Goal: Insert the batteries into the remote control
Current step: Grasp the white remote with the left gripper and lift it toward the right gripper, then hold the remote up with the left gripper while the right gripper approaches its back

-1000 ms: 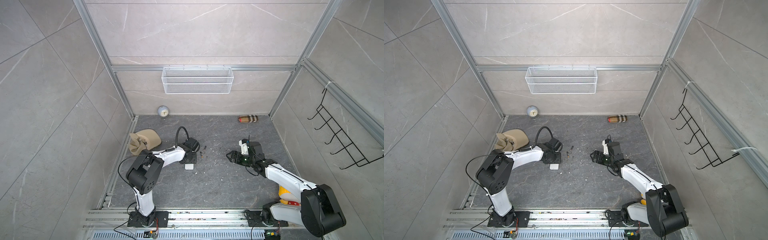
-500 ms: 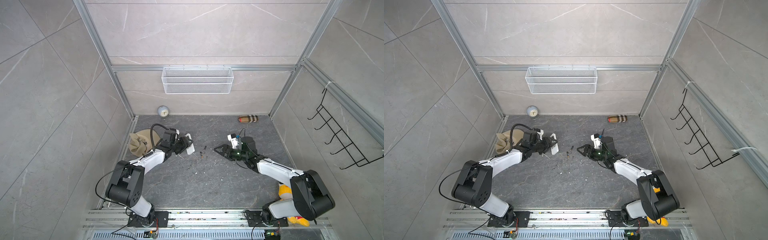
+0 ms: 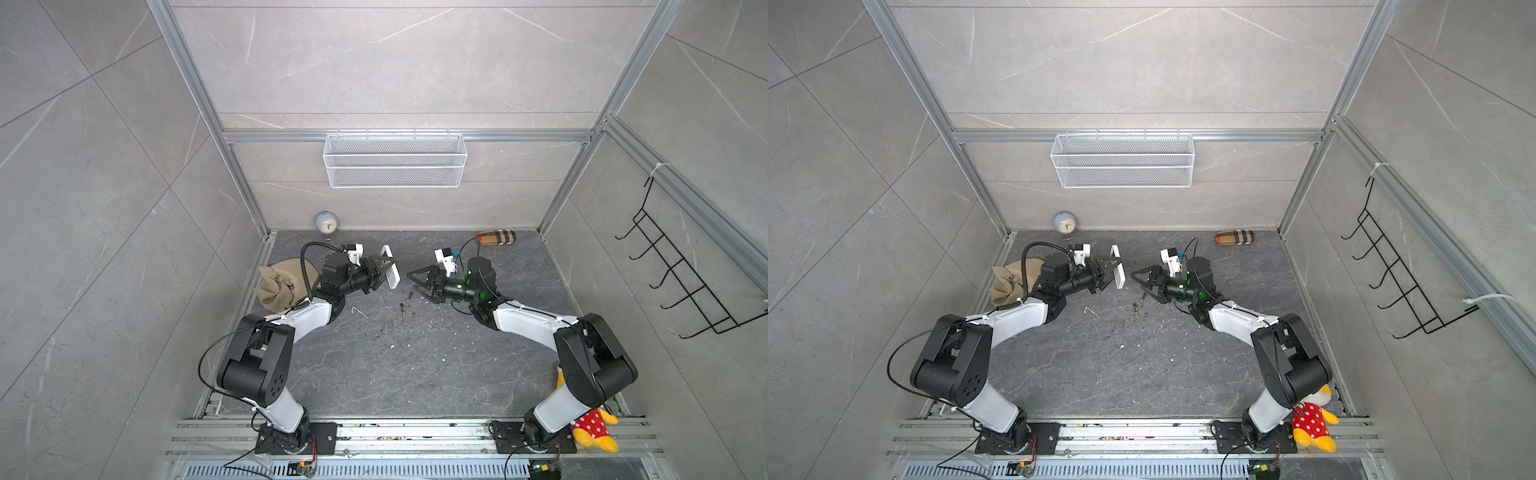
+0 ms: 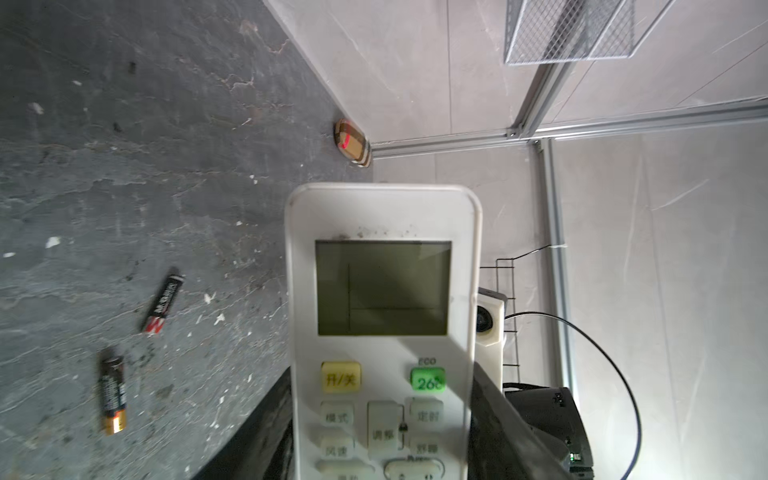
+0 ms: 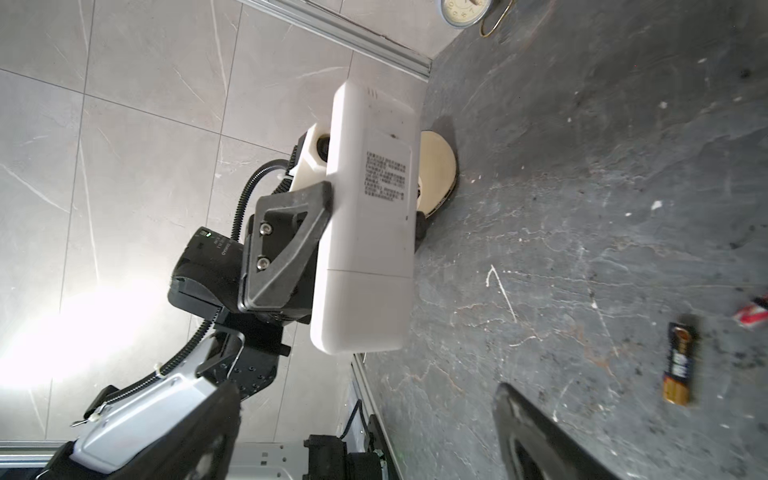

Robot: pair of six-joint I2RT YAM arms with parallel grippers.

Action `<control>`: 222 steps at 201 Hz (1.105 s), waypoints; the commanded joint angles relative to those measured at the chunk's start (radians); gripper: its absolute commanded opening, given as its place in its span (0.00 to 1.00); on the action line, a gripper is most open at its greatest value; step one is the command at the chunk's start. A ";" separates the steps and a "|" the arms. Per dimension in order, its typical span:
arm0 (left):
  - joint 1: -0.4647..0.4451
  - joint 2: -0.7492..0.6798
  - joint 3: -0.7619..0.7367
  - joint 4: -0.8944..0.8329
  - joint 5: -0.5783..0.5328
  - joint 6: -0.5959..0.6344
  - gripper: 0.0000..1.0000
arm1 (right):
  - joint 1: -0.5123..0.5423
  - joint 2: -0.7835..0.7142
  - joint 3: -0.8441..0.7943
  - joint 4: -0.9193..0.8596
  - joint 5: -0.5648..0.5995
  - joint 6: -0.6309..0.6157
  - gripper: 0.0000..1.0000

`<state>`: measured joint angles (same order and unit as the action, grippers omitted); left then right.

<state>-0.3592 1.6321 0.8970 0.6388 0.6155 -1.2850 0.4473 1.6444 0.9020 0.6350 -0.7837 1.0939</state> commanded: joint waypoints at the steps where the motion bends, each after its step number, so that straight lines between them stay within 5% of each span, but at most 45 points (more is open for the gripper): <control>1: -0.007 0.014 0.047 0.148 0.038 -0.084 0.57 | 0.016 0.034 0.066 0.029 -0.030 0.036 0.99; 222: -0.048 0.115 0.071 0.320 0.097 -0.216 0.58 | 0.046 0.176 0.175 0.243 -0.071 0.196 0.72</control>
<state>-0.4076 1.7260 0.9356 0.8619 0.6914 -1.4681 0.4870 1.8103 1.0454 0.8051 -0.8421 1.2663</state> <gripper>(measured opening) 0.585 0.734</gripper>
